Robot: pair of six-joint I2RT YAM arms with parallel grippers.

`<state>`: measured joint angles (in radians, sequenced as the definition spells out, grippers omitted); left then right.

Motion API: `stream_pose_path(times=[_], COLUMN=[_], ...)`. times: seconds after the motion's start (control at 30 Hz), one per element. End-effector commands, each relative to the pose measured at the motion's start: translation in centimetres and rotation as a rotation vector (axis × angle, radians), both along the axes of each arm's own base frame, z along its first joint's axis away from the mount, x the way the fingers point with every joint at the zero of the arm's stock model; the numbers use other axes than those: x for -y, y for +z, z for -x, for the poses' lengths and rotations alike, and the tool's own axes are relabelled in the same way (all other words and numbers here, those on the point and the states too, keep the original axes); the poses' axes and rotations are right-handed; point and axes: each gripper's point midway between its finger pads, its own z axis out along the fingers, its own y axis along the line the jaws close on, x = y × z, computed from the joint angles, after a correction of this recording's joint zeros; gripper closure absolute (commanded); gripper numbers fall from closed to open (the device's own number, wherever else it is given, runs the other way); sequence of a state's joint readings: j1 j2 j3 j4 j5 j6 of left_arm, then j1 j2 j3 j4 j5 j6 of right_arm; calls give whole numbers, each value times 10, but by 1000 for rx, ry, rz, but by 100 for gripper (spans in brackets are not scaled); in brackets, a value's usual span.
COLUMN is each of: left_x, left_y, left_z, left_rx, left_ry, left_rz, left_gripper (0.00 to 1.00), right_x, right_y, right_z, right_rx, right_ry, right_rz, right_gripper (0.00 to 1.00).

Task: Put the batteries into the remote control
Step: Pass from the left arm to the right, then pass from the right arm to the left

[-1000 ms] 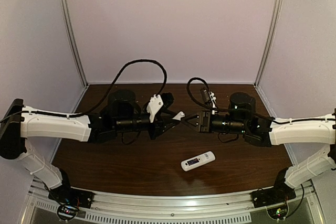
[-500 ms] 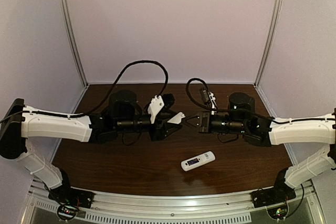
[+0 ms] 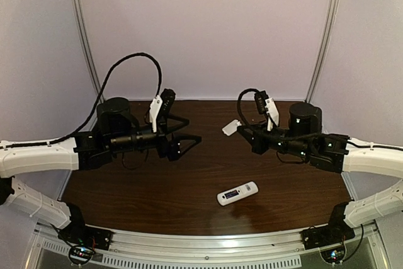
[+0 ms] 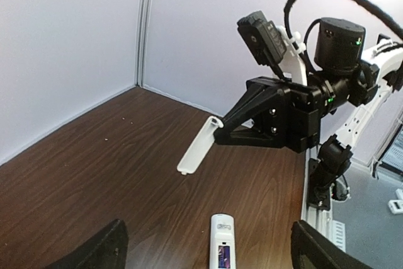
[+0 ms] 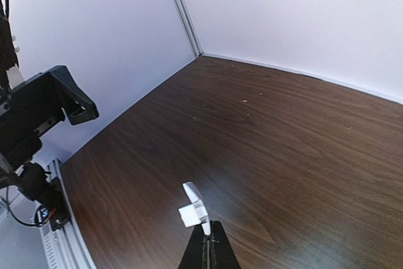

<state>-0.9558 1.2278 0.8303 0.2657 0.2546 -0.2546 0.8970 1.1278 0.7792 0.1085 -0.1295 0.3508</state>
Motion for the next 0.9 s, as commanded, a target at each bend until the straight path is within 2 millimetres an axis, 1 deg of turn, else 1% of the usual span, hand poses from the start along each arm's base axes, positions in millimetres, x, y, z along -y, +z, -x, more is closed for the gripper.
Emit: stream_pose_path(times=[0.0,0.1,0.17,0.3,0.4,0.53,0.57,0.67,0.77,0.87], left_x=[0,6,14,39,51,52,52,50,54,60], left_y=[5,23,29,24,17,20,24,25,20,9], left_z=[7,10,10,8,7,3,4,2,-1,-3], left_rx=[-233,-310,-369,-514,-608,-690,-709,-761,-819,-878], left_ry=[-7,-44,-74,-142,-178,-191,-204,-231,-243,-245], left_rz=[97,194,242,270,296,376,408,464,484,478], left_gripper=[8,11,16,28,36,40,41,41,43,45], right_x=[18,16,13,4,0,-5,-6,-9,-14,-19], right_y=[7,13,17,21,24,25,25,22,18,15], right_z=[-14,-15,-15,-11,-7,2,4,11,16,20], right_rx=[158,216,256,342,397,444,454,481,507,524], right_ry=[-124,-144,-155,-159,-167,-155,-156,-147,-150,-150], right_rz=[129,156,186,260,309,347,360,386,418,442], right_gripper=[100,100,100,100,100,100,100,100,100,100])
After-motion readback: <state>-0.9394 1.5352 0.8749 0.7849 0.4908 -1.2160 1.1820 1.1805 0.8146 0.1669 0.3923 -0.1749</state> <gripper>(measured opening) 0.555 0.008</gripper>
